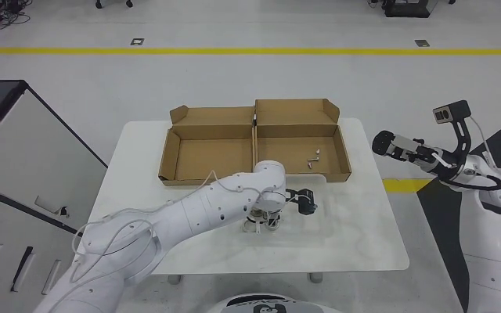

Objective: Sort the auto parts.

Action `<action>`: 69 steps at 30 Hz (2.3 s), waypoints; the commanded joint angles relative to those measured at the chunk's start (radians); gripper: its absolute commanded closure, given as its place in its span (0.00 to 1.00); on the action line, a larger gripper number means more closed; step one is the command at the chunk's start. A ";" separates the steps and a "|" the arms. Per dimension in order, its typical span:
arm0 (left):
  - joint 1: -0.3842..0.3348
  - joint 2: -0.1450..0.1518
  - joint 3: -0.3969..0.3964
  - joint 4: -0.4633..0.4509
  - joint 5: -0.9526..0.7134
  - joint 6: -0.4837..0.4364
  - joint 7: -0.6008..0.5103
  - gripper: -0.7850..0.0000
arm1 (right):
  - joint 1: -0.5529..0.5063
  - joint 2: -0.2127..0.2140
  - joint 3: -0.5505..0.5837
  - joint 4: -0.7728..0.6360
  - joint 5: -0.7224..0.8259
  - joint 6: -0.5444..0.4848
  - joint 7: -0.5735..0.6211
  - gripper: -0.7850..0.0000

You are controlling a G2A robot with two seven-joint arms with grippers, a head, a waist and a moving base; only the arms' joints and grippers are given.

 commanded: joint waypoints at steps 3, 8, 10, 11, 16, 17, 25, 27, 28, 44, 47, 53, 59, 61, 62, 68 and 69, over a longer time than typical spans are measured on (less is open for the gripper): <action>0.006 -0.006 0.000 0.011 0.004 -0.005 0.005 0.69 | 0.000 0.000 0.000 0.000 0.000 0.000 0.000 0.00; 0.010 -0.015 0.000 0.028 0.009 -0.012 0.012 1.00 | 0.000 0.000 0.000 0.000 0.000 0.000 0.000 0.00; 0.009 -0.020 0.000 0.034 0.006 -0.015 0.015 1.00 | 0.000 0.000 0.000 0.000 0.000 0.000 0.000 0.00; 0.009 -0.021 0.000 0.037 0.006 -0.016 0.016 1.00 | 0.000 0.000 0.000 0.000 0.000 0.000 0.000 0.00; -0.009 -0.025 0.000 0.040 -0.019 -0.014 0.014 1.00 | 0.000 0.000 0.000 0.000 0.000 0.000 0.000 0.00; -0.016 -0.024 0.000 0.037 -0.034 -0.013 0.013 1.00 | 0.000 0.000 0.000 0.000 0.000 0.000 0.000 0.00; -0.117 0.026 -0.001 -0.073 -0.181 0.052 -0.051 1.00 | 0.000 0.000 0.000 0.000 0.000 0.000 0.000 0.00; -0.141 0.048 -0.011 -0.130 -0.212 0.071 -0.070 1.00 | 0.000 0.000 0.000 0.000 0.000 0.000 0.000 0.00; -0.152 0.060 -0.016 -0.160 -0.221 0.084 -0.083 1.00 | 0.000 0.000 0.000 0.000 0.000 0.000 0.000 0.00; -0.203 0.164 -0.063 -0.410 -0.260 0.190 -0.190 1.00 | 0.000 0.000 0.000 0.000 0.000 0.000 0.000 0.00; -0.203 0.164 -0.063 -0.410 -0.260 0.190 -0.190 1.00 | 0.000 0.000 0.000 0.000 0.000 0.000 0.000 0.00; -0.180 0.169 -0.088 -0.399 -0.262 0.195 -0.116 1.00 | 0.000 0.000 0.000 0.000 0.000 0.000 0.000 0.00; -0.127 0.228 -0.253 -0.419 -0.355 0.173 0.001 1.00 | 0.000 0.000 0.000 0.000 0.000 0.000 0.000 0.00; -0.087 0.257 -0.325 -0.433 -0.402 0.149 0.028 1.00 | 0.000 0.000 0.000 0.000 0.000 0.000 0.000 0.00; -0.065 0.272 -0.360 -0.442 -0.425 0.129 0.036 1.00 | 0.000 0.000 0.000 0.000 0.000 0.000 0.000 0.00; 0.098 0.349 -0.591 -0.480 -0.608 0.006 0.143 1.00 | 0.000 0.000 0.000 0.000 0.000 0.000 0.000 0.00; 0.125 0.359 -0.628 -0.485 -0.648 -0.019 0.164 1.00 | 0.000 0.000 0.000 0.000 0.000 0.000 0.000 0.00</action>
